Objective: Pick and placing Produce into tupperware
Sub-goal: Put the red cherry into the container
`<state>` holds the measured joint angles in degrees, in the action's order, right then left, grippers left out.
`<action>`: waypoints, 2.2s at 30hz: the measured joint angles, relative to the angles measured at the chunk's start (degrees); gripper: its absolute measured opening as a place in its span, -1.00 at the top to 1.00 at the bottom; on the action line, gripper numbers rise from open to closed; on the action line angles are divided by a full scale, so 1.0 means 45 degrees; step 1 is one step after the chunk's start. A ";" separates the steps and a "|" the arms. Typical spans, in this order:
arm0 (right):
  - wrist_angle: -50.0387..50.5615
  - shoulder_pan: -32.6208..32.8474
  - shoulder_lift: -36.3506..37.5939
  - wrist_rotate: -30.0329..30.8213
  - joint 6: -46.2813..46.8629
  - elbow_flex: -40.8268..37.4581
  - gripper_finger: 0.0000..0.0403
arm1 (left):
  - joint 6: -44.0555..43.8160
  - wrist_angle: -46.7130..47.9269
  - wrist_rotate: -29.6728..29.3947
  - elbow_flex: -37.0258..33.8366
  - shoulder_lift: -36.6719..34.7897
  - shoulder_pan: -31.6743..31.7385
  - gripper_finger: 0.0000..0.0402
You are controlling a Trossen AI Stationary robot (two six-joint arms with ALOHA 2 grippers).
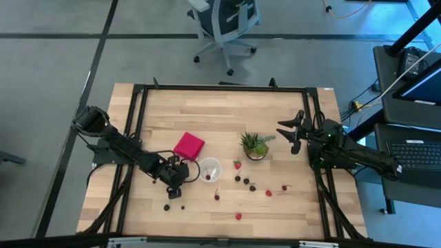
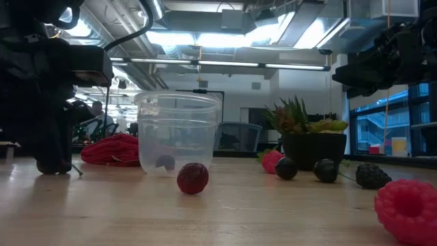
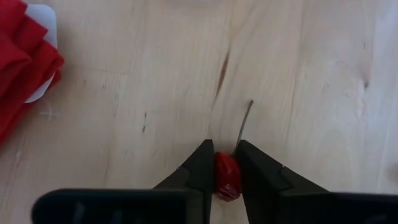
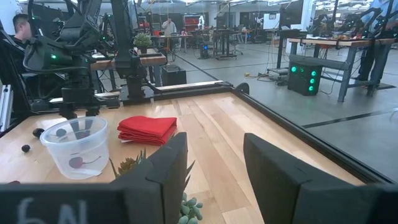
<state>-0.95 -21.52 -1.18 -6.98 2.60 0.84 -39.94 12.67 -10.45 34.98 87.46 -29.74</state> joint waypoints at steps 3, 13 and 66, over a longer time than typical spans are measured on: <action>-0.0002 0.0000 0.0000 0.0000 -0.0002 0.0000 0.20 | 0.0000 -0.0023 -0.0113 -0.0010 0.0005 -0.0005 0.81; -0.0001 0.0000 0.0001 0.0000 -0.0007 0.0000 0.20 | 0.1713 0.0930 -0.0067 0.1616 -0.0171 0.0164 0.86; 0.0000 0.0000 -0.0072 0.0000 -0.0007 0.0000 0.20 | 0.7329 0.2027 0.1163 0.5712 0.2341 0.3580 0.69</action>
<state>-0.95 -21.52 -1.50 -6.98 2.57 0.84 -6.96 21.79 -5.21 60.69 98.00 -13.63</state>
